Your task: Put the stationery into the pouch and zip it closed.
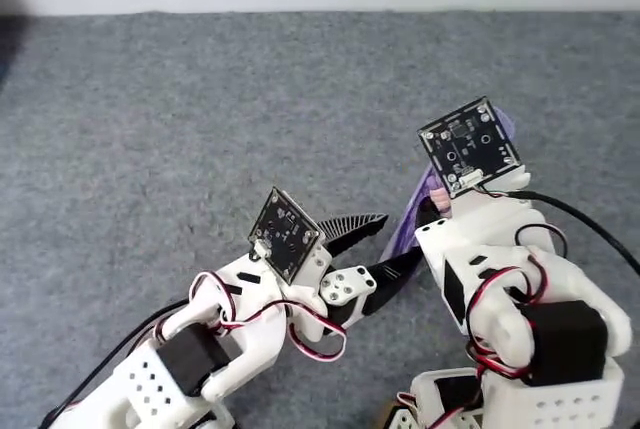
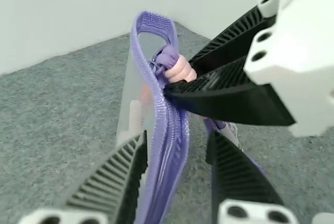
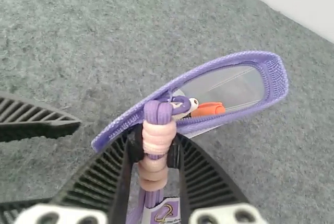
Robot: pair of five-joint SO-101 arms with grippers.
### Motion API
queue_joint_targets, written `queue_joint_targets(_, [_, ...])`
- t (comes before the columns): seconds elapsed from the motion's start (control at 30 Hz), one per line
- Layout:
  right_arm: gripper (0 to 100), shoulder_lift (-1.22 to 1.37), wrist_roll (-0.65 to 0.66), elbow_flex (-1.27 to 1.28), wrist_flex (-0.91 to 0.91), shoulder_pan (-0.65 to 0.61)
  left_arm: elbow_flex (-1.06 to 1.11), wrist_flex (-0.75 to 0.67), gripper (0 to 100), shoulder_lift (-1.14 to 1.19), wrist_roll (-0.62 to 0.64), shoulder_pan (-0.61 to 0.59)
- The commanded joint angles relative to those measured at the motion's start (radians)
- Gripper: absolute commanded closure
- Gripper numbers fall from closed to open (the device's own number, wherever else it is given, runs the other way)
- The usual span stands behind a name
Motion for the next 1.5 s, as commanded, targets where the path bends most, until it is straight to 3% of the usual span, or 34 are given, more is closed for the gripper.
queue_joint_targets(0.0, [99.1, 0.039, 0.011, 0.037, -0.001, -0.012, 0.012, -0.069, 82, 0.009, -0.006, 0.002])
queue_joint_targets(0.37, [99.1, 0.031, 0.014, 0.037, 0.008, -0.012, -0.096, -0.173, 82, 0.281, 0.041, 0.0])
queue_joint_targets(0.6, [99.1, 0.031, 0.015, 0.034, 0.01, -0.005, -0.117, -0.178, 83, 0.304, 0.058, -0.032])
queue_joint_targets(0.83, [99.1, 0.031, 0.015, 0.034, 0.01, -0.004, -0.173, -0.173, 99, 0.304, 0.081, -0.098])
queue_joint_targets(0.93, [99.1, 0.03, 0.015, 0.031, 0.004, -0.004, -0.165, -0.169, 99, 0.304, 0.083, -0.092])
queue_joint_targets(1.27, [99.1, 0.038, 0.015, -0.081, -0.053, -0.005, -0.254, 0.094, 99, 0.138, 0.069, -0.101])
queue_joint_targets(1.47, [99.1, 0.036, 0.015, -0.087, -0.163, -0.008, -0.269, 0.224, 99, 0.009, -0.078, -0.204])
